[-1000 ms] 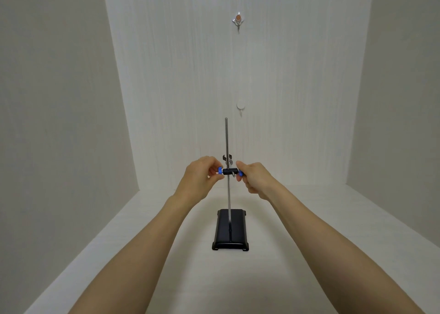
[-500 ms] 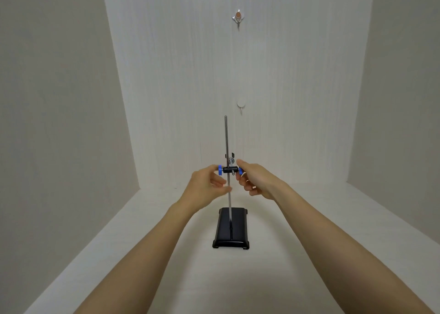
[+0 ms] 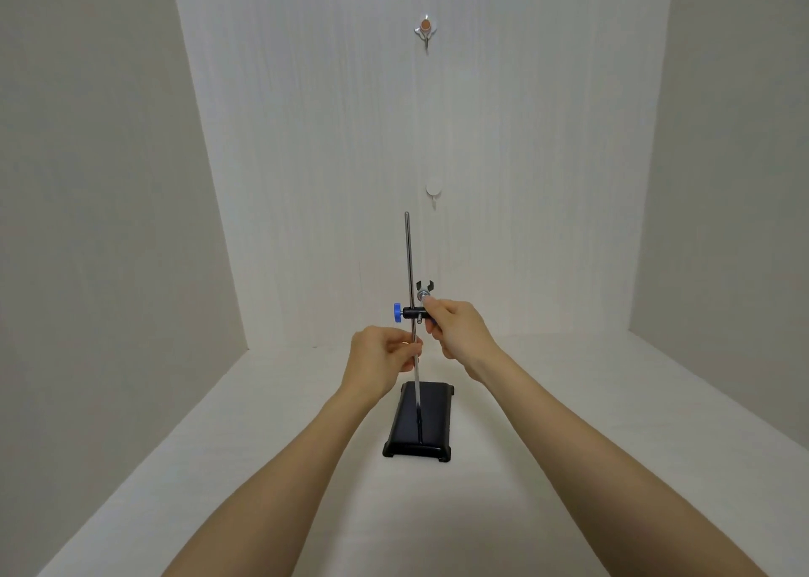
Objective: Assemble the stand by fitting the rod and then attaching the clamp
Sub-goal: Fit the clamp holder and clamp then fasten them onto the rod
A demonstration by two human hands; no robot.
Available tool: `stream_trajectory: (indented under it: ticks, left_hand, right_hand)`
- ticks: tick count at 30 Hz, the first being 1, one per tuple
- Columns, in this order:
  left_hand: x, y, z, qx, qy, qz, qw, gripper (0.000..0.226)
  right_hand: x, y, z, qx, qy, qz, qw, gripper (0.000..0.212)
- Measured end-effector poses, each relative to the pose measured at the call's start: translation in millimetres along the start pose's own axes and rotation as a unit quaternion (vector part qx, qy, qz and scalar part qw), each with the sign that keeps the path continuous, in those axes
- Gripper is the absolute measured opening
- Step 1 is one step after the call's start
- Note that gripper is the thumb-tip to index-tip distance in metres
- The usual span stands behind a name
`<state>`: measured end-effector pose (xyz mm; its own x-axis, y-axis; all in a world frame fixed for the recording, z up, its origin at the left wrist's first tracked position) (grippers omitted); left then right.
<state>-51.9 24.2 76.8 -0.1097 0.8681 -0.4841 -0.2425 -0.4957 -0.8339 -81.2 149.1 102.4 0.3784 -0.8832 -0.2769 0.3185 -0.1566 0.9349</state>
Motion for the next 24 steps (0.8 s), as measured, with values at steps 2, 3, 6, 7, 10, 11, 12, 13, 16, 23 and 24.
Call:
stream_trajectory:
  ticks: [2, 3, 6, 7, 10, 11, 12, 13, 16, 23, 24]
  left_hand:
    - [0.1, -0.9, -0.7, -0.002, -0.002, -0.004, 1.0, 0.018]
    - [0.2, -1.4, -0.9, -0.004, -0.002, -0.005, 1.0, 0.019]
    - [0.2, -3.5, -2.2, -0.001, 0.001, -0.001, 1.0, 0.018]
    - [-0.2, -3.6, -2.1, 0.0, 0.002, -0.001, 1.0, 0.018]
    - [-0.9, -3.3, -0.8, -0.002, 0.005, 0.003, 1.0, 0.019]
    - [-0.7, -3.2, -0.4, -0.003, 0.008, 0.005, 1.0, 0.019]
    - [-0.4, -3.1, -0.2, -0.002, 0.01, 0.007, 1.0, 0.019]
    - [0.3, -2.9, -0.6, 0.0, 0.01, 0.008, 1.0, 0.019]
    - [1.7, -3.1, -2.8, 0.012, 0.008, 0.014, 1.0, 0.017]
    - [2.4, -2.1, 1.0, 0.012, 0.022, 0.029, 0.999, 0.016]
    - [2.2, -1.6, 1.6, 0.011, 0.023, 0.032, 0.999, 0.016]
  right_hand:
    - [2.1, -0.2, -1.3, -0.008, -0.026, -0.007, 1.0, 0.045]
    - [3.3, -0.7, -2.1, -0.012, -0.04, -0.009, 0.999, 0.045]
    - [6.1, -1.2, -5.1, -0.022, -0.077, -0.016, 0.997, 0.046]
    - [7.0, -1.0, -5.5, -0.024, -0.088, -0.022, 0.996, 0.047]
    - [8.2, 1.5, -6.6, -0.026, -0.11, -0.043, 0.993, 0.046]
    - [9.0, 2.2, -6.2, -0.029, -0.107, -0.045, 0.993, 0.045]
    - [10.3, 2.4, -5.7, -0.032, -0.1, -0.043, 0.994, 0.044]
    - [11.4, 2.0, -5.5, -0.035, -0.09, -0.039, 0.995, 0.043]
    - [11.8, 0.9, -4.4, -0.039, -0.056, -0.021, 0.997, 0.044]
    - [4.0, 1.0, -2.3, -0.02, 0.022, -0.01, 0.999, 0.042]
    - [3.3, 1.0, -1.7, -0.016, 0.031, -0.009, 0.999, 0.042]
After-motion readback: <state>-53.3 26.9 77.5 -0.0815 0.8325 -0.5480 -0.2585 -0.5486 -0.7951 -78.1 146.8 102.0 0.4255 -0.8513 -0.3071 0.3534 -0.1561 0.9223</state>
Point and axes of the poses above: each hand's wrist, its own z-axis towards the middle knuckle, its own x-axis out of the palm, y = z × x, the point moved 5 cm from there along z, towards the middle knuckle, and after that the axes turned 15 degrees about y, right-handed, at the moved point
